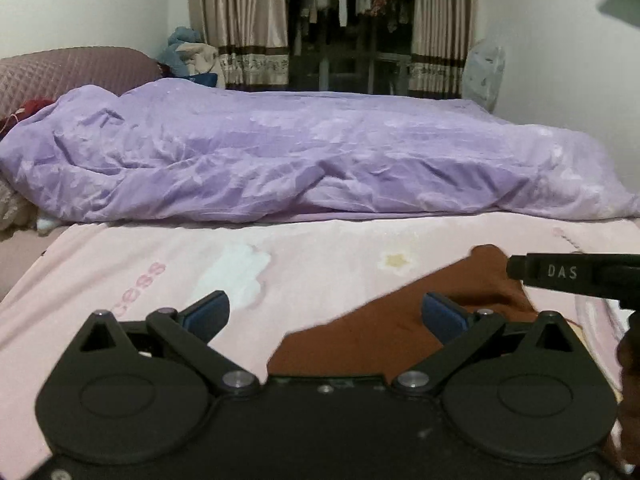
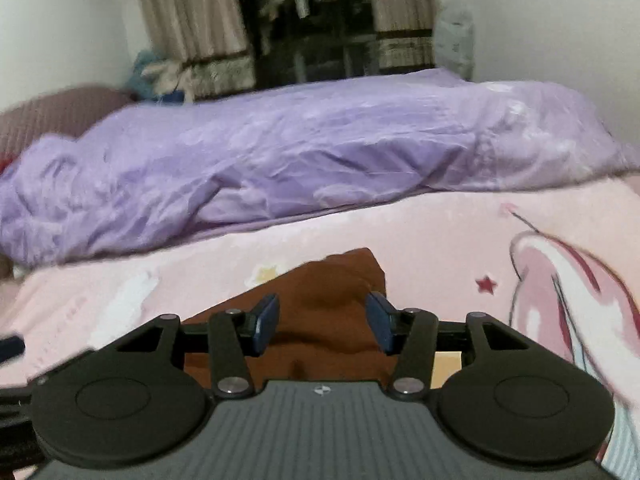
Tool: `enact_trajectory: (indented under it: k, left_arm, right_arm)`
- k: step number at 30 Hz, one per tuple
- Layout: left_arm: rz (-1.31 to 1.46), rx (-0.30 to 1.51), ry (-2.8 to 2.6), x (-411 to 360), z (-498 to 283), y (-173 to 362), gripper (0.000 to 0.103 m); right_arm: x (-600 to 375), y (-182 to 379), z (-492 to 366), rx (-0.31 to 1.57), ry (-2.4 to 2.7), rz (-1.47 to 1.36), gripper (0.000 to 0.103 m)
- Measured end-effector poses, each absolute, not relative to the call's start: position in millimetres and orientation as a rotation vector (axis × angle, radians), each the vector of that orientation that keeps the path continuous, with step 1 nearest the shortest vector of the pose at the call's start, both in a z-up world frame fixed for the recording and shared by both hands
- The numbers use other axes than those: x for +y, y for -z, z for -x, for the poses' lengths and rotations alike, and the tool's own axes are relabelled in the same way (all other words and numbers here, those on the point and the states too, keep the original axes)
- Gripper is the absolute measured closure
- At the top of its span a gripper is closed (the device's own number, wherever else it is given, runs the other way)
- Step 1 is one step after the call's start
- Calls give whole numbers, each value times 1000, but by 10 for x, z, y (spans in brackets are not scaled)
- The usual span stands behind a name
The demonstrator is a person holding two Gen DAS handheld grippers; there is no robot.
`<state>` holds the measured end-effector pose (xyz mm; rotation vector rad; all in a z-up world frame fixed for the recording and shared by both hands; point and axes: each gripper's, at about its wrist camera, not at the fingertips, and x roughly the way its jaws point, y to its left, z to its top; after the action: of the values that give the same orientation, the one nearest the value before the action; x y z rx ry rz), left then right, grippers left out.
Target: Fold large clothes
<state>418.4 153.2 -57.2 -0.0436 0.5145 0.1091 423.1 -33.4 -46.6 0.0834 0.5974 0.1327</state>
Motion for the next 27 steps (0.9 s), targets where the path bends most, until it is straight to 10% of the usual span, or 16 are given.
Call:
enact_trajectory:
  k: [7, 27]
  left_arm:
    - [62, 708, -101, 1520, -4665, 1324, 0]
    - [38, 601, -37, 1584, -3372, 581, 0]
  right_arm:
    - [-235, 1098, -4670, 766, -133, -105, 40]
    - [-557, 431, -3228, 639, -285, -111, 38]
